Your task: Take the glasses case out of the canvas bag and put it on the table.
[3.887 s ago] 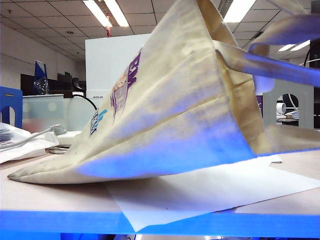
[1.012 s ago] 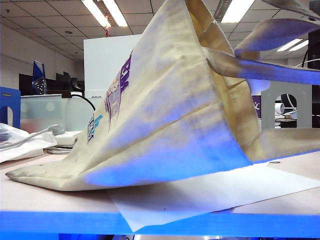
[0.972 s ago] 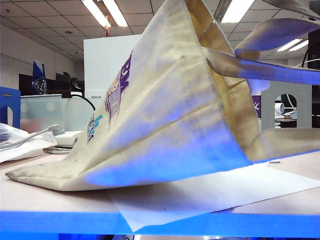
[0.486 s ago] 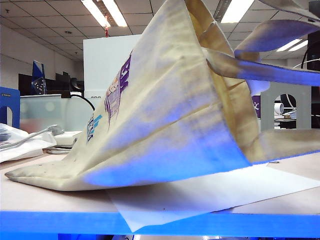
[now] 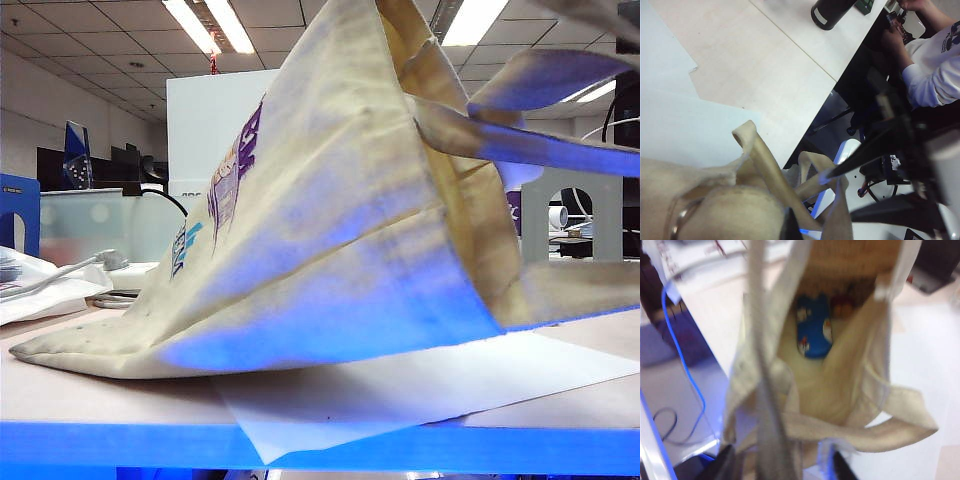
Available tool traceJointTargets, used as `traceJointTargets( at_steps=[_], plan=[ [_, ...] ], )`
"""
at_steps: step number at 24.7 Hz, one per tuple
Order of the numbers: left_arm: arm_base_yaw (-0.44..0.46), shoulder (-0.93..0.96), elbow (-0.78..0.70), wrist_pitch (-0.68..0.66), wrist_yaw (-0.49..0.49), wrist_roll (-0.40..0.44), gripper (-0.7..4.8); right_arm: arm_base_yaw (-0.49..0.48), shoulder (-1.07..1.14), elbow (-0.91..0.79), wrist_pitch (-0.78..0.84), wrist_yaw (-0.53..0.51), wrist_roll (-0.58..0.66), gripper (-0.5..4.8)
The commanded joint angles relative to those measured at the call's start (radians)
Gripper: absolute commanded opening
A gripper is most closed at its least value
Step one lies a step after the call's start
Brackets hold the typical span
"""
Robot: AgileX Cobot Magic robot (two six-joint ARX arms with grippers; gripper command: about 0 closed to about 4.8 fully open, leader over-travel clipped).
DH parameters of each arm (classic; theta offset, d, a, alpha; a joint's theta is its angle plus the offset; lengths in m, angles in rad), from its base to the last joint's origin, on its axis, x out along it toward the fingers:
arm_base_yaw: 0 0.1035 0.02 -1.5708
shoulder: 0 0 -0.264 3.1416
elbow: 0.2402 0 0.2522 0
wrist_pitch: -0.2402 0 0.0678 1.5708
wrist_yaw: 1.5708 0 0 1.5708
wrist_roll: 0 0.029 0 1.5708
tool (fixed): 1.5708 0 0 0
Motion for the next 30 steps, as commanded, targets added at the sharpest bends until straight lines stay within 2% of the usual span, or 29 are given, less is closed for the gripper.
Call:
traceJointTargets(
  at_steps=[1, 2, 6, 10, 14, 15, 16, 17, 18, 19, 23, 26, 30],
  plan=[
    [0.000, -0.011, 0.004, 0.013, 0.014, 0.007, -0.05, 0.001, 0.019, 0.002, 0.011, -0.008, -0.009, 0.30],
    [0.000, -0.011, 0.004, 0.013, 0.013, 0.007, -0.05, 0.001, 0.018, 0.004, 0.014, -0.016, -0.009, -0.06],
    [0.000, -0.011, 0.004, 0.013, -0.002, 0.015, -0.05, 0.000, -0.002, 0.021, 0.047, -0.026, 0.018, -0.08],
    [0.000, -0.011, 0.003, 0.014, -0.090, 0.020, -0.04, 0.000, -0.029, 0.053, 0.062, -0.042, 0.026, -0.08],
    [0.000, -0.010, 0.002, 0.025, -0.119, 0.022, 0.04, 0.000, -0.038, 0.069, 0.079, -0.089, 0.115, -0.08],
    [0.000, -0.010, 0.002, 0.038, -0.124, 0.021, 0.32, 0.000, -0.038, 0.072, 0.080, -0.090, 0.134, -0.08],
    [0.000, -0.010, 0.002, 0.059, -0.124, 0.020, 1.12, 0.000, -0.038, 0.072, 0.080, -0.090, 0.134, -0.08],
    [0.000, -0.010, 0.002, 0.076, -0.123, 0.017, 2.09, 0.000, -0.038, 0.072, 0.081, -0.091, 0.134, -0.08],
    [0.000, -0.010, 0.002, 0.094, -0.122, 0.003, 3.62, 0.000, -0.038, 0.072, 0.081, -0.095, 0.134, -0.08],
    [0.000, -0.010, 0.002, 0.108, -0.117, -0.007, 4.79, 0.000, -0.038, 0.072, 0.083, -0.103, 0.136, -0.08],
    [-0.001, -0.010, 0.002, 0.113, -0.078, -0.063, 4.79, 0.000, -0.040, 0.072, 0.135, -0.109, 0.173, -0.08],
    [-0.010, -0.011, 0.004, 0.063, -0.011, -0.125, 4.79, 0.000, -0.040, 0.072, 0.185, -0.112, 0.179, -0.08],
    [-0.046, -0.015, 0.003, -0.032, -0.016, -0.097, 4.79, 0.000, -0.039, 0.072, 0.210, -0.112, 0.201, -0.08]
  ],
)
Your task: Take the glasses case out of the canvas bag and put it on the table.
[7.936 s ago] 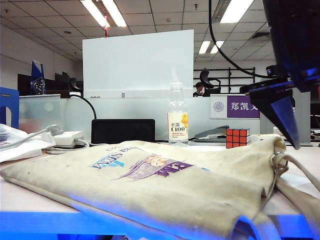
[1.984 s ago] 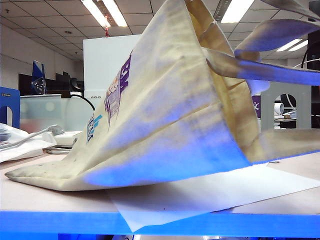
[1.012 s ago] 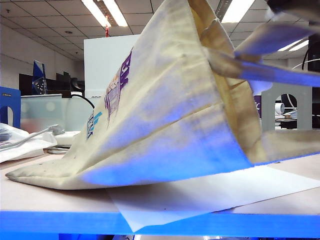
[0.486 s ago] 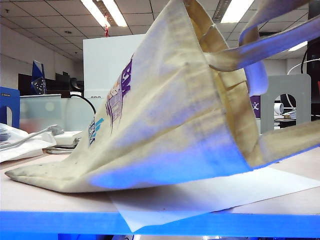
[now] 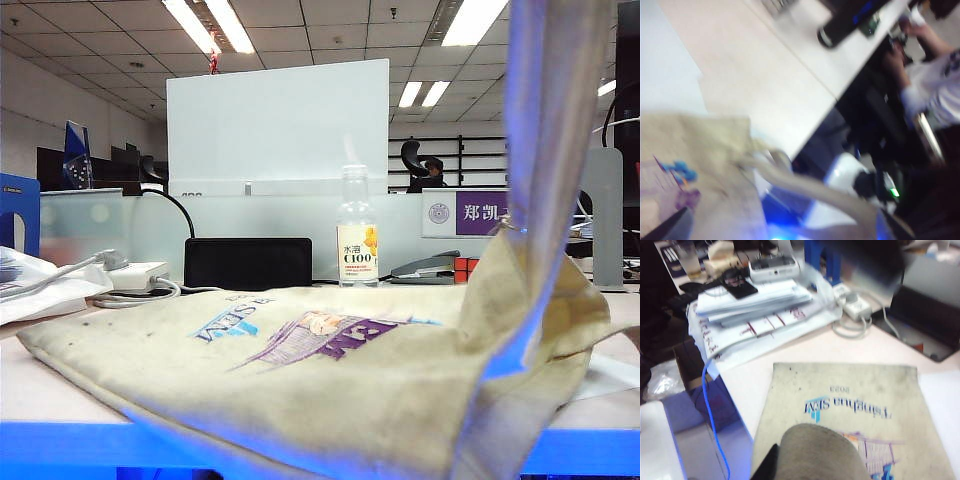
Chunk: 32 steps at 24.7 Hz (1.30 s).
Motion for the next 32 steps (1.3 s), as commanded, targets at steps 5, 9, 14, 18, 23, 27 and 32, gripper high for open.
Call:
traceJointTargets(
  at_steps=[5, 9, 14, 18, 23, 27, 32],
  plan=[
    [-0.092, -0.007, -0.005, -0.060, -0.020, 0.053, 4.79, 0.001, -0.002, 0.006, 0.054, -0.028, 0.023, -0.08],
    [-0.130, 0.001, -0.032, -0.049, -0.053, 0.050, 4.79, 0.001, -0.010, 0.007, 0.066, -0.051, 0.030, -0.08],
    [-0.157, 0.001, -0.080, -0.050, -0.026, 0.037, 4.79, 0.001, -0.016, 0.014, 0.067, -0.051, 0.031, -0.08],
    [-0.171, 0.001, -0.085, -0.007, 0.109, -0.037, 4.79, 0.001, -0.016, 0.028, 0.063, -0.048, 0.030, -0.08],
    [-0.171, -0.027, -0.084, -0.013, 0.321, -0.058, 4.79, 0.000, -0.026, 0.028, 0.032, -0.024, 0.016, -0.08],
    [-0.169, -0.074, -0.083, -0.006, 0.385, -0.058, 4.79, -0.005, -0.034, 0.029, 0.034, -0.006, 0.011, -0.08],
    [-0.171, -0.061, -0.085, 0.052, 0.422, -0.063, 4.79, -0.002, -0.039, 0.031, 0.066, -0.019, 0.013, -0.08]
  ],
)
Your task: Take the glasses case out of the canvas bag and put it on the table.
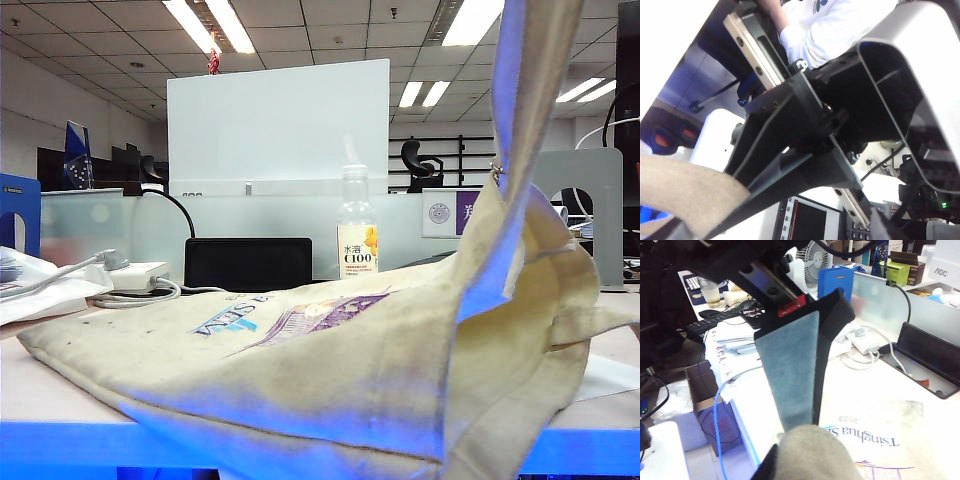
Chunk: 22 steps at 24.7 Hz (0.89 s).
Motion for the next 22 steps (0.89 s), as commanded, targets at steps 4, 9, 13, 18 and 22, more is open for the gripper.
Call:
traceJointTargets(
  at_steps=[4, 9, 13, 18, 22],
  plan=[
    [-0.007, 0.033, -0.013, 0.056, 0.079, -0.007, 4.79, -0.001, -0.006, 0.003, 0.083, -0.041, 0.008, -0.08],
    [-0.010, 0.065, -0.048, 0.069, 0.115, 0.004, 4.79, 0.000, -0.035, 0.003, 0.090, -0.040, 0.009, -0.08],
    [-0.010, 0.080, -0.048, 0.110, 0.144, 0.004, 3.44, 0.001, -0.043, 0.002, 0.072, -0.039, 0.008, -0.08],
    [-0.010, 0.081, -0.049, 0.124, 0.166, 0.031, 0.18, 0.001, -0.050, 0.002, 0.072, -0.040, 0.008, -0.08],
    [-0.017, 0.084, -0.050, 0.124, 0.168, 0.051, -0.06, 0.002, -0.054, 0.002, 0.067, -0.032, 0.008, 0.66]
  ],
)
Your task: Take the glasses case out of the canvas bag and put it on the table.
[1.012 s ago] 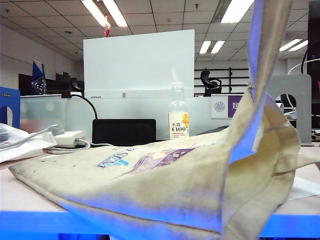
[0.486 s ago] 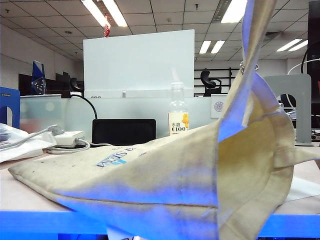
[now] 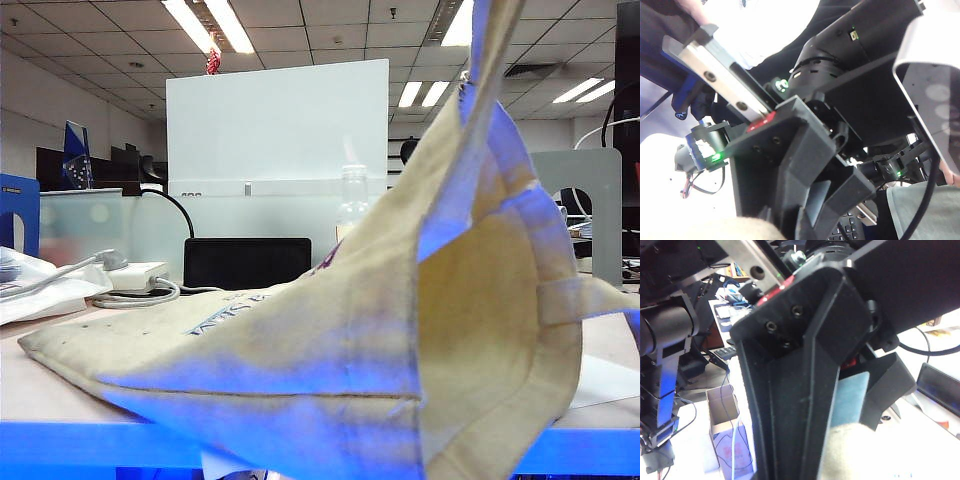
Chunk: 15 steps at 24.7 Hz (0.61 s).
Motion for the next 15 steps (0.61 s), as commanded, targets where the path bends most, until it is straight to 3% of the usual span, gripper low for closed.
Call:
traceJointTargets(
  at_steps=[1, 2, 5, 7, 10, 11, 12, 15],
  plan=[
    [-0.014, 0.008, -0.004, -0.021, -0.069, -0.016, -0.06, -0.003, 0.008, 0.003, -0.008, 0.053, -0.011, 1.56],
    [-0.014, 0.011, -0.004, -0.015, -0.076, -0.011, -0.06, -0.003, 0.007, 0.003, -0.034, 0.052, -0.011, 2.41],
    [-0.005, 0.010, -0.004, 0.007, -0.128, 0.020, -0.06, -0.003, -0.013, 0.003, -0.144, 0.071, -0.033, 2.50],
    [0.017, 0.010, -0.004, 0.006, -0.183, 0.019, -0.06, -0.006, -0.051, 0.003, -0.167, 0.143, -0.076, 2.53],
    [0.082, 0.006, -0.003, 0.000, -0.188, 0.016, -0.06, -0.008, -0.108, 0.003, -0.275, 0.225, -0.077, 2.54],
    [0.100, 0.003, -0.003, 0.000, -0.187, 0.016, -0.06, -0.008, -0.124, 0.003, -0.290, 0.227, -0.077, 2.67],
    [0.113, 0.001, -0.003, 0.001, -0.185, 0.017, -0.06, -0.008, -0.142, 0.004, -0.288, 0.228, -0.077, 3.31],
    [0.173, -0.008, 0.013, 0.032, -0.185, -0.013, -0.06, -0.007, -0.161, 0.014, -0.337, 0.215, -0.039, 3.42]
  ],
)
